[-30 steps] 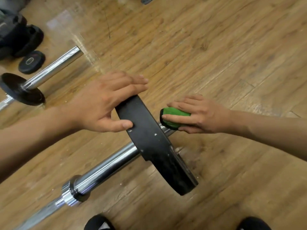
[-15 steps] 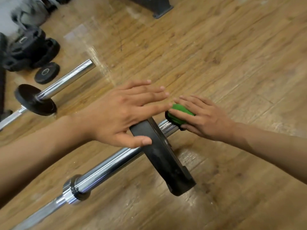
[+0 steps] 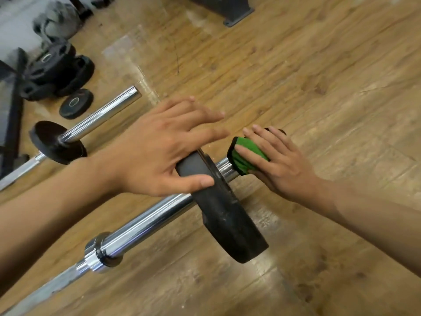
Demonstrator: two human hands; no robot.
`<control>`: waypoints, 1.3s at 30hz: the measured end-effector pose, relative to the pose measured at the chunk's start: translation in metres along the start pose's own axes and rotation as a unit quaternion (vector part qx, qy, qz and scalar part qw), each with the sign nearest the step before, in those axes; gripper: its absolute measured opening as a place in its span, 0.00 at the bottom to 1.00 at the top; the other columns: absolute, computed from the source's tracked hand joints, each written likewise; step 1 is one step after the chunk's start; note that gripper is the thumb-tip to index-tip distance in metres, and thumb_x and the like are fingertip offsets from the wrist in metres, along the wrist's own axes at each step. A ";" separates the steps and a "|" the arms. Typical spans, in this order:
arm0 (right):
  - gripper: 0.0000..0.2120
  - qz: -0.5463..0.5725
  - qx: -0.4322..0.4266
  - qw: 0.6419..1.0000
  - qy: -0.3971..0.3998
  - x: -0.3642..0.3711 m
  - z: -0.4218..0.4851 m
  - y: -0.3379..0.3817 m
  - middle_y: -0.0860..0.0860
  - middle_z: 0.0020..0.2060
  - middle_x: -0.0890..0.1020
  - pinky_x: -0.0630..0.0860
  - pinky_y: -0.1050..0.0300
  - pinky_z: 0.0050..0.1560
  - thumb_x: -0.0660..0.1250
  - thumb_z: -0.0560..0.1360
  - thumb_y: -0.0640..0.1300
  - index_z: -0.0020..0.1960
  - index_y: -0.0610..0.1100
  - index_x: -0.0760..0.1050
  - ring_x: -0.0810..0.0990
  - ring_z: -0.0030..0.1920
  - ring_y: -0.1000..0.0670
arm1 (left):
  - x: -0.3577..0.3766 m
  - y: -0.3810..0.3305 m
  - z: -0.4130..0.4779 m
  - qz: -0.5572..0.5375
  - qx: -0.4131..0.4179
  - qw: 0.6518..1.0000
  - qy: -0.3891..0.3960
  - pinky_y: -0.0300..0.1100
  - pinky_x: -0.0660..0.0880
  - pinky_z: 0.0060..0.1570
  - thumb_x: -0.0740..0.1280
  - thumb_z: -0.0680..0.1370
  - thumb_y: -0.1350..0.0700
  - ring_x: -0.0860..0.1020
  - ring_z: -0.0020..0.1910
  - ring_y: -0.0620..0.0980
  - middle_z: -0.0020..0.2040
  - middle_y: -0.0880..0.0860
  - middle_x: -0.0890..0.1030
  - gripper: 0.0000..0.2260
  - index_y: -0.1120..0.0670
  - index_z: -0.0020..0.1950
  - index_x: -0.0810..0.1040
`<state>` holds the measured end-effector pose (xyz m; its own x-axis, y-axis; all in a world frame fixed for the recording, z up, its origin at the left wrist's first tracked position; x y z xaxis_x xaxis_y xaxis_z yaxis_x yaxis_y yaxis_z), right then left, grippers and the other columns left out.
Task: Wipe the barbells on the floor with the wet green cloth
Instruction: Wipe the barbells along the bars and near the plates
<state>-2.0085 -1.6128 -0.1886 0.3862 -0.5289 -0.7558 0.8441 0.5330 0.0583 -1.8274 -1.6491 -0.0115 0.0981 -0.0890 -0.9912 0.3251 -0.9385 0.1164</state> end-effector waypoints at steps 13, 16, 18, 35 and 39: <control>0.27 0.023 0.075 0.997 -0.012 0.041 0.036 -0.023 0.40 0.81 0.61 0.53 0.39 0.81 0.60 0.86 0.49 0.83 0.50 0.57 0.57 0.82 0.39 | 0.008 0.044 -0.006 -0.031 -0.156 0.986 -0.058 0.57 0.58 0.77 0.55 0.81 0.35 0.62 0.81 0.57 0.80 0.58 0.67 0.33 0.55 0.79 0.71; 0.26 0.048 0.141 0.988 -0.032 0.054 0.046 -0.002 0.39 0.81 0.60 0.51 0.38 0.82 0.59 0.87 0.47 0.83 0.49 0.59 0.55 0.82 0.35 | 0.013 0.062 -0.009 -0.086 -0.213 0.970 -0.078 0.49 0.55 0.78 0.57 0.81 0.36 0.58 0.83 0.54 0.81 0.57 0.65 0.33 0.54 0.79 0.70; 0.25 0.047 0.127 0.990 -0.041 0.062 0.054 0.009 0.39 0.81 0.62 0.52 0.38 0.81 0.61 0.86 0.47 0.82 0.49 0.62 0.56 0.82 0.34 | 0.017 0.073 -0.009 -0.138 -0.235 0.958 -0.085 0.49 0.55 0.80 0.59 0.80 0.37 0.57 0.83 0.51 0.81 0.54 0.66 0.32 0.53 0.78 0.71; 0.24 0.042 -0.008 0.999 0.006 0.058 0.077 0.008 0.38 0.73 0.74 0.63 0.42 0.77 0.57 0.86 0.49 0.81 0.46 0.66 0.70 0.76 0.38 | 0.020 0.070 -0.010 -0.192 -0.227 0.946 -0.127 0.56 0.59 0.80 0.62 0.80 0.39 0.58 0.83 0.53 0.80 0.53 0.69 0.32 0.55 0.79 0.70; 0.22 0.052 0.075 0.995 0.046 0.033 0.078 -0.033 0.39 0.53 0.81 0.70 0.41 0.60 0.60 0.80 0.46 0.71 0.40 0.76 0.79 0.53 0.36 | 0.011 0.027 -0.014 -0.173 -0.182 0.961 -0.117 0.64 0.58 0.78 0.62 0.79 0.39 0.55 0.84 0.57 0.81 0.55 0.66 0.34 0.56 0.80 0.68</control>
<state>-1.9941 -1.6993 -0.1647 0.4455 -0.4096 -0.7961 0.8496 0.4739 0.2316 -1.8040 -1.6710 -0.0184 -0.2752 0.0946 -0.9567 0.6123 -0.7500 -0.2503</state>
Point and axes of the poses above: each hand's wrist, its own z-axis towards the middle knuckle, its own x-axis out of the palm, y = z × x, the point moved 5 cm from there along z, towards the middle knuckle
